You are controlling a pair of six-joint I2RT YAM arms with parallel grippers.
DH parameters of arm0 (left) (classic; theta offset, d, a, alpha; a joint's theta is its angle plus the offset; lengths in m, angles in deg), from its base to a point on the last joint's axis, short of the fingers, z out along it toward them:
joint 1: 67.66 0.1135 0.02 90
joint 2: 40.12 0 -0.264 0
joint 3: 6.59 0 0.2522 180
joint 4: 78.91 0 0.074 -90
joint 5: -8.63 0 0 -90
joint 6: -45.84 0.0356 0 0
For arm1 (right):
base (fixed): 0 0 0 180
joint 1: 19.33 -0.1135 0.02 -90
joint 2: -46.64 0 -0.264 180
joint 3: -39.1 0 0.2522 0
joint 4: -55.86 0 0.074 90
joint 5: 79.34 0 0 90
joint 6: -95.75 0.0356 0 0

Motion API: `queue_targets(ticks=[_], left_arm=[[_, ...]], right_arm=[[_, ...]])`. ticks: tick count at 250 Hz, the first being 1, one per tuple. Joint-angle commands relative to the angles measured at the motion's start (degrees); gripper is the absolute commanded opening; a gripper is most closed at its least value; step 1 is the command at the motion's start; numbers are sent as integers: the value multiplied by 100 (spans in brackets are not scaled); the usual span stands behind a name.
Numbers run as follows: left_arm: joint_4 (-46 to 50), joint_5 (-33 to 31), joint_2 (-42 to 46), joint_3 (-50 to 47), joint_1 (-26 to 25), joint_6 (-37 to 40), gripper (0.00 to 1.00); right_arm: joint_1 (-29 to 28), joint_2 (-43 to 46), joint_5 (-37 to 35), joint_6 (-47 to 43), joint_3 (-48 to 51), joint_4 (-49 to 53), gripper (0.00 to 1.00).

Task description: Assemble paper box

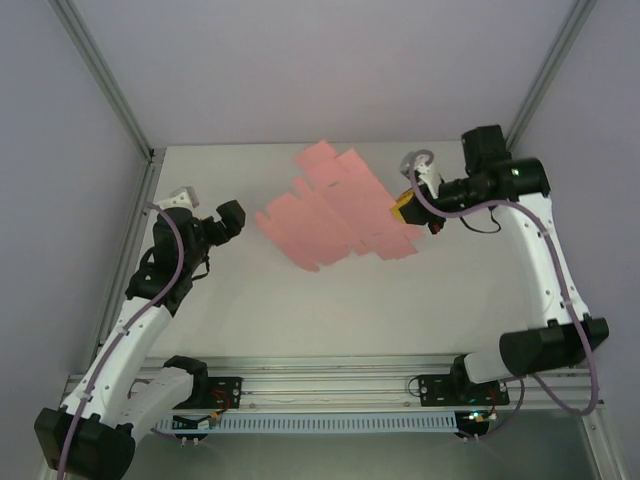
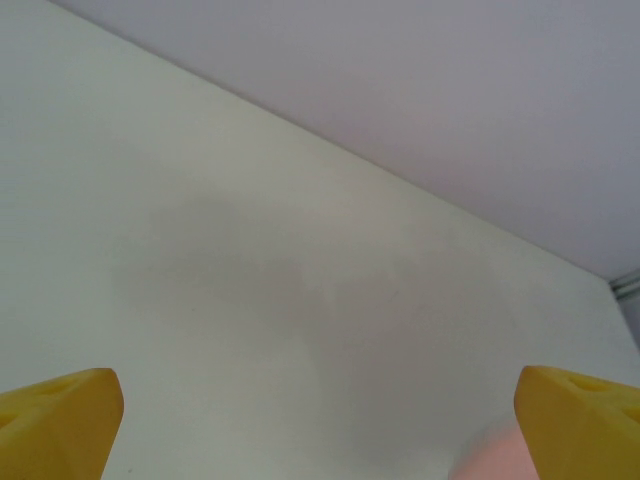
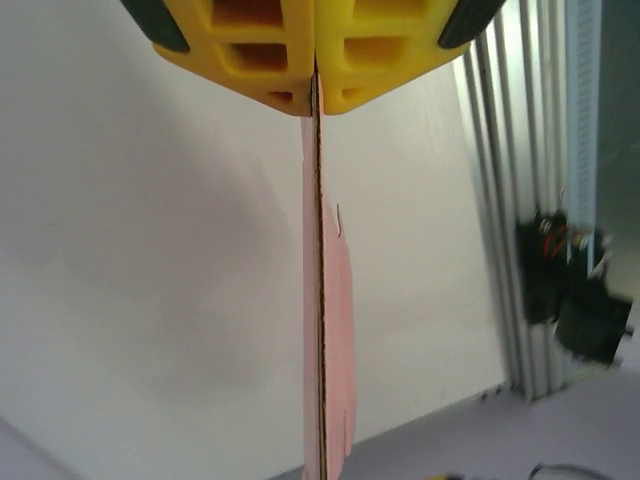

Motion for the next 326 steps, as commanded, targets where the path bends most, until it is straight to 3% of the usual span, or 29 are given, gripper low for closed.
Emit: queue_targets(ticks=[1, 46, 108, 151, 201, 228, 276, 326], left_arm=[[394, -175, -231, 99, 35, 1, 100], [359, -103, -627, 344, 81, 83, 100], [-122, 705, -1577, 618, 90, 562, 100], [-663, 1688, -2372, 827, 80, 1402, 100], [-699, 1647, -3255, 1437, 81, 2229, 100], [-488, 1953, -3812, 1889, 85, 2472, 100], [-410, 3009, -4507, 2272, 77, 2699, 100], [-558, 4067, -4640, 2189, 20, 2967, 100]], right_arm=[[-464, -524, -1065, -1080, -351, 1990, 0], [-669, -1384, -2289, -472, -274, 1164, 0], [-1225, -1985, -3905, -563, 631, -1849, 0], [-1410, -2449, -3660, -850, 578, -2222, 0], [-1547, -2520, -3455, -1025, 658, -2332, 0], [-1575, -2470, -3297, -1031, 668, -2309, 0], [-1600, -2501, -3203, -1026, 523, -2073, 0], [-1624, -2394, -3124, -927, 511, -2016, 0]])
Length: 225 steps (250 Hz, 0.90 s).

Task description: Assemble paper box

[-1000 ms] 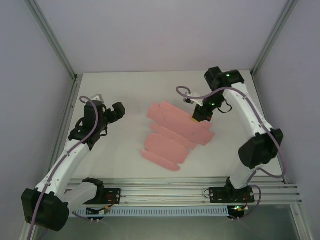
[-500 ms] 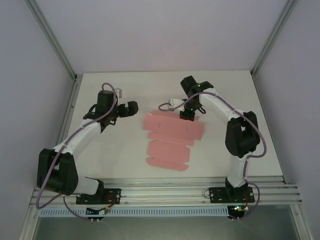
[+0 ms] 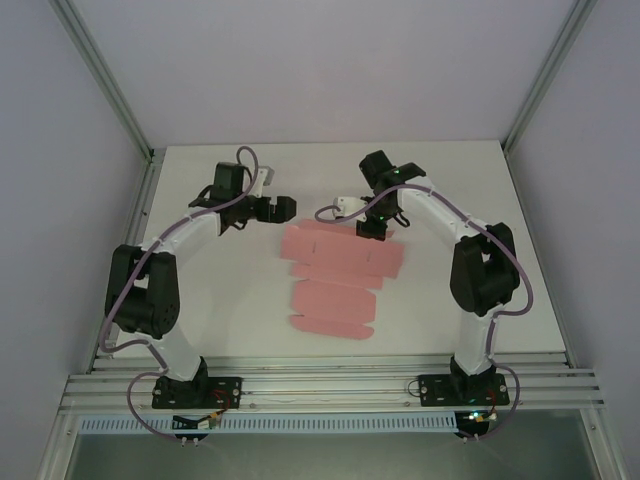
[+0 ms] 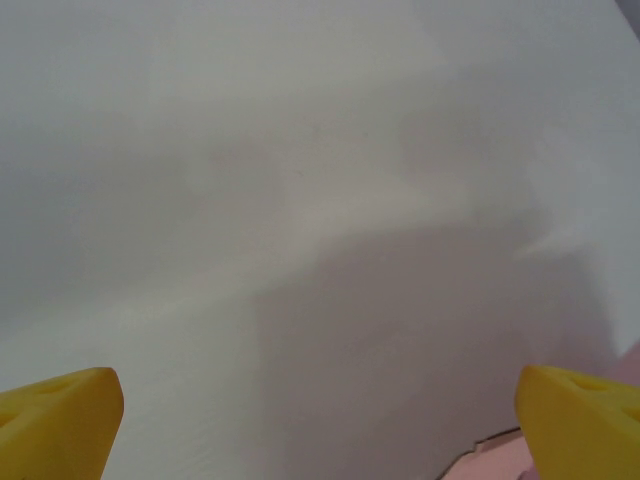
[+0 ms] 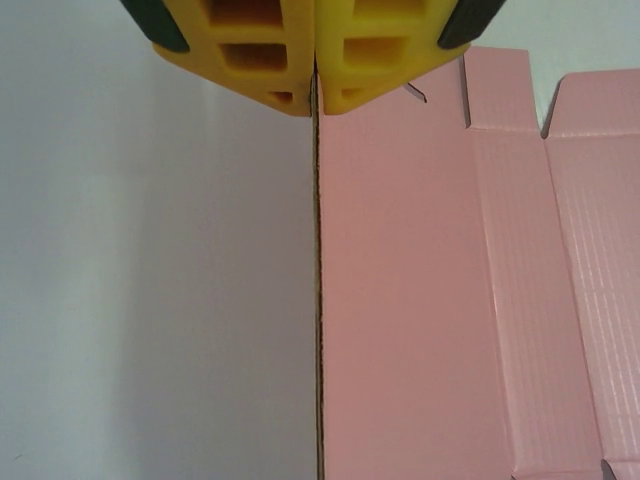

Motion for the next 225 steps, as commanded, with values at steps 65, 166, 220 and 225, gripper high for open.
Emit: queue_targets(ticks=[65, 166, 220, 225], left_arm=[[26, 1394, -42, -45, -309, 566, 100], [-668, -103, 351, -281, -976, 253, 100], [-1950, -1156, 406, -543, -1257, -821, 100], [-2065, -1260, 417, -573, -1281, -918, 100]], right_arm=[[-69, 398, 164, 140, 59, -172, 0], [-104, 800, 798, 449, 241, -432, 0], [-248, 679, 834, 555, 212, -354, 0], [-251, 681, 869, 571, 214, -363, 0]])
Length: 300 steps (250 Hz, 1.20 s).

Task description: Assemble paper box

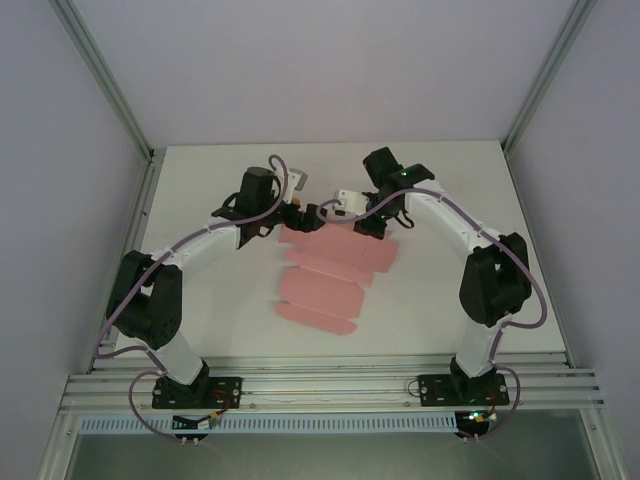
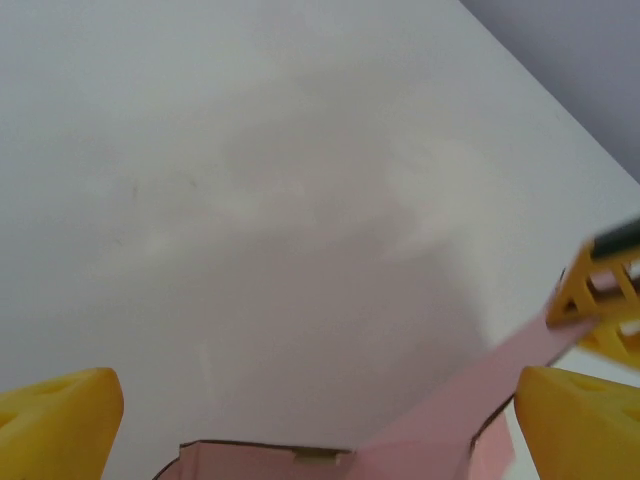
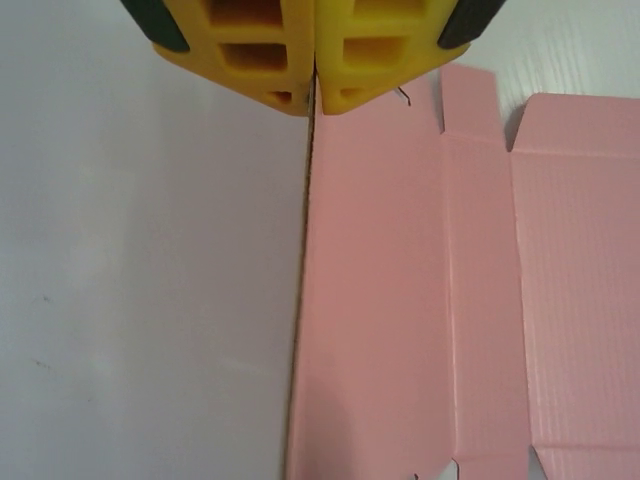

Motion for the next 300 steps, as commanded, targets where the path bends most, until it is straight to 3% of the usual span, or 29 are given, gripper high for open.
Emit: queue_targets(ticks=[1, 55, 91, 152, 196, 248, 270, 300], left_arm=[[-1033, -922, 133, -281, -109, -781, 100], [-1129, -2362, 85, -216, -406, -1339, 100], [-885, -2806, 63, -65, -518, -1658, 100], [-543, -2572, 521, -166, -515, -1292, 100], [572, -2954, 1221, -34, -467, -797, 100], [2404, -3027, 1031, 648, 349, -601, 100], [2615, -2822, 779, 674, 478, -25, 100], [2889, -1885, 500, 708, 427, 403, 100]], right_arm=[[-185, 148, 612, 76, -30, -64, 0], [-183, 204, 1008, 199, 23, -136, 0], [-183, 186, 1002, 243, 98, -229, 0], [-177, 197, 452, 364, 199, -430, 0], [-65, 179, 213, 329, 72, -227, 0], [-38, 252, 465, 64, -17, -8, 0], [-34, 241, 506, 19, -51, 6, 0], [-38, 145, 518, 58, -198, 125, 0]])
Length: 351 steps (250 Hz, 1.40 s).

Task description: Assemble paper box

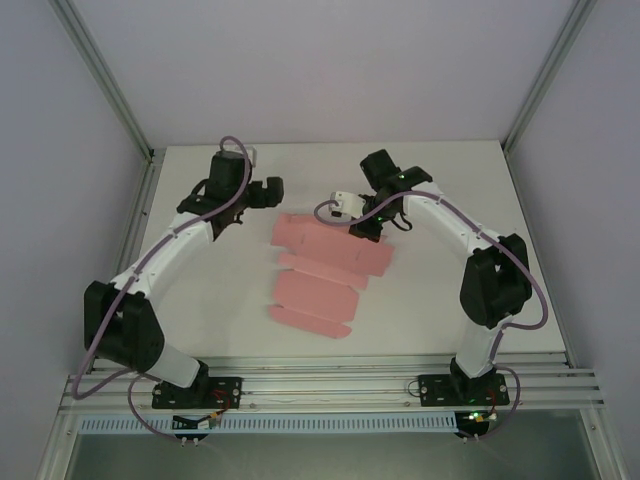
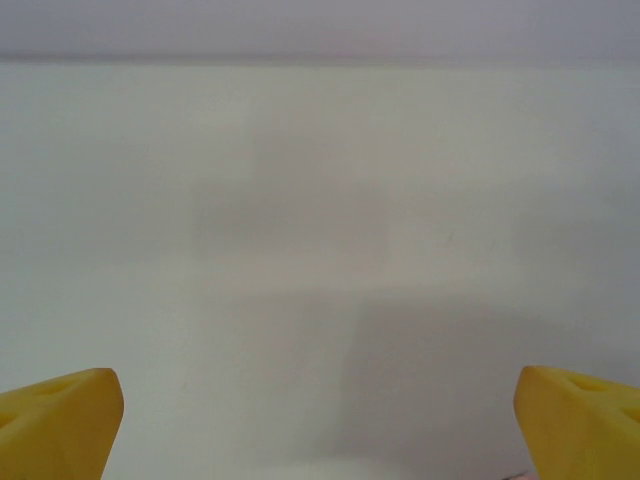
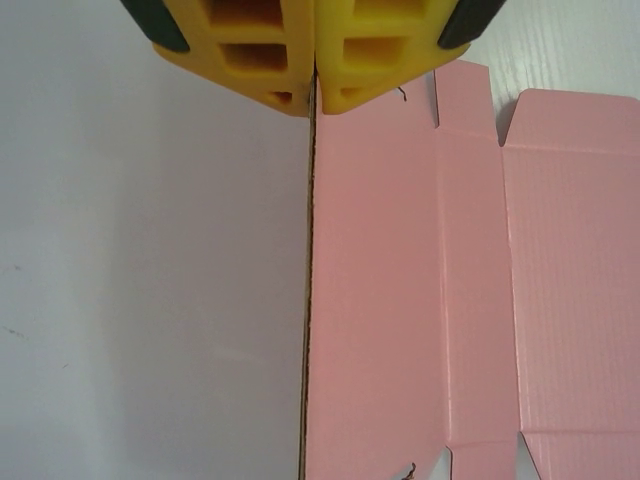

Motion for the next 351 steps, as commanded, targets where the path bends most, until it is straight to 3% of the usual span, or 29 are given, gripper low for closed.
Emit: queue_targets(ticks=[1, 22, 67, 157, 199, 250, 268, 325, 351], left_arm=[[832, 877, -319, 33, -120, 688, 100], [857, 1273, -315, -60, -336, 946, 100], [396, 1016, -164, -343, -828, 1225, 100], [29, -770, -577, 128, -1182, 291, 100], [-133, -386, -1050, 650, -1437, -279, 100], [390, -1937, -1482, 1232, -1823, -579, 100], [632, -2092, -1353, 1125, -1805, -677, 100], [130, -951, 647, -761, -1259, -1091, 100], [-643, 580, 1735, -1896, -424, -1578, 100]], right_arm=[[34, 81, 245, -99, -281, 213, 0], [36, 22, 226, -41, -349, 278, 0], [36, 21, 253, 18, -364, 326, 0], [-27, 98, 362, 166, -169, 172, 0], [-148, 92, 180, 360, 22, -188, 0], [-173, 288, -431, 756, 324, -901, 0], [-141, 399, -670, 769, 427, -1001, 0], [240, 897, -404, 850, 735, -1011, 0], [298, 1093, -152, 721, 906, -1016, 0]])
